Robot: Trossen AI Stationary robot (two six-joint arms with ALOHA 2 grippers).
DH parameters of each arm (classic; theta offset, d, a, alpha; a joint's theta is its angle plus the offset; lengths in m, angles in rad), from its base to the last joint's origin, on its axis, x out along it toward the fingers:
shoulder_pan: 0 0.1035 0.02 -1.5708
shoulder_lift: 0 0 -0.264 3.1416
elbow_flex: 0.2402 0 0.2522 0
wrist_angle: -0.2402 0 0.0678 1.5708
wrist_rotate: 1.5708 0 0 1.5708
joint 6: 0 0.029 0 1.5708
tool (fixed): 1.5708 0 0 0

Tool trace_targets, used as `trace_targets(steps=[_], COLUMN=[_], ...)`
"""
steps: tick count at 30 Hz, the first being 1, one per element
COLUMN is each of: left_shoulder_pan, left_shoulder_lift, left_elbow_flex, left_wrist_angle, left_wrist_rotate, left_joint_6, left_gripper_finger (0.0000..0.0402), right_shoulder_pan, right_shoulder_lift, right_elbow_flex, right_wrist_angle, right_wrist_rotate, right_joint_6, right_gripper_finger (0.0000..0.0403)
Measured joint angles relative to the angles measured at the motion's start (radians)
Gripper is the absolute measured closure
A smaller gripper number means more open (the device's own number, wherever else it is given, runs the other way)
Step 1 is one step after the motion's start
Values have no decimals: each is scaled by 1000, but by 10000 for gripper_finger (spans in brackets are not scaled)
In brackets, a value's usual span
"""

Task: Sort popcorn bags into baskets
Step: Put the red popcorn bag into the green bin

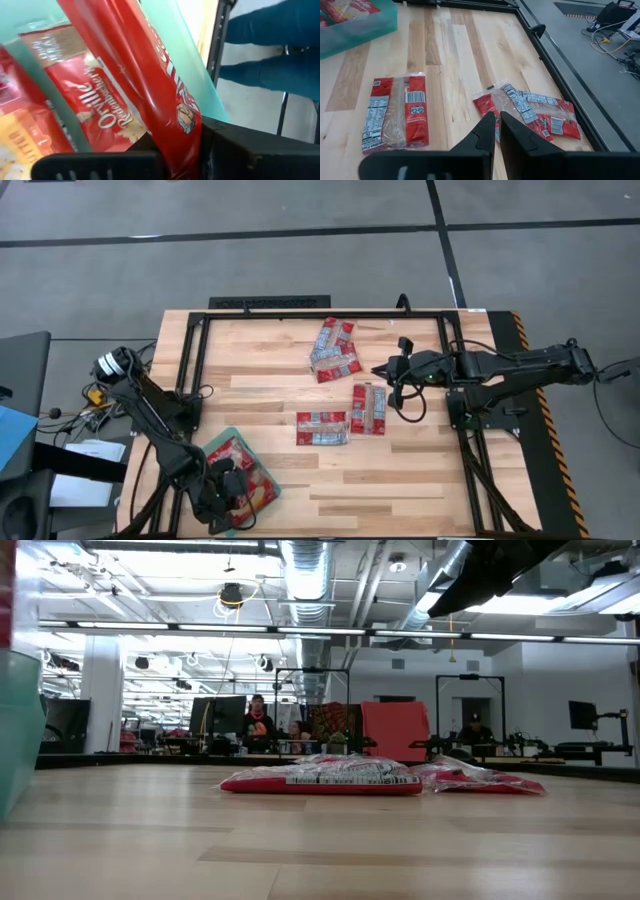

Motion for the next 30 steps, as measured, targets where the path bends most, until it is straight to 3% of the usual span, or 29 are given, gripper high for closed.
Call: trace_targets(steps=[7, 15, 19, 23, 30], left_shoulder_pan=[7, 24, 35, 39, 54], left_shoulder_lift=[13, 60, 60, 60, 59], left_elbow_flex=[0, 1, 1, 1, 0], left_wrist_angle=[54, 62, 55, 41, -82], left_wrist_rotate=[-9, 100, 79, 75, 102], left_joint_6=[12, -1, -8, -18, -85], left_gripper_finger=[375, 372, 363, 334, 249], right_shoulder_pan=[0, 0, 0, 0, 0], right_shoulder_lift=[0, 0, 0, 0, 0], right_elbow_flex=[0, 0, 0, 0, 0], right_wrist_angle=[2, 3, 7, 9, 9], right_wrist_rotate=[1, 2, 2, 3, 5], right_joint_6=[-3, -4, -6, -7, -7], right_gripper_finger=[355, 355, 355, 355, 355])
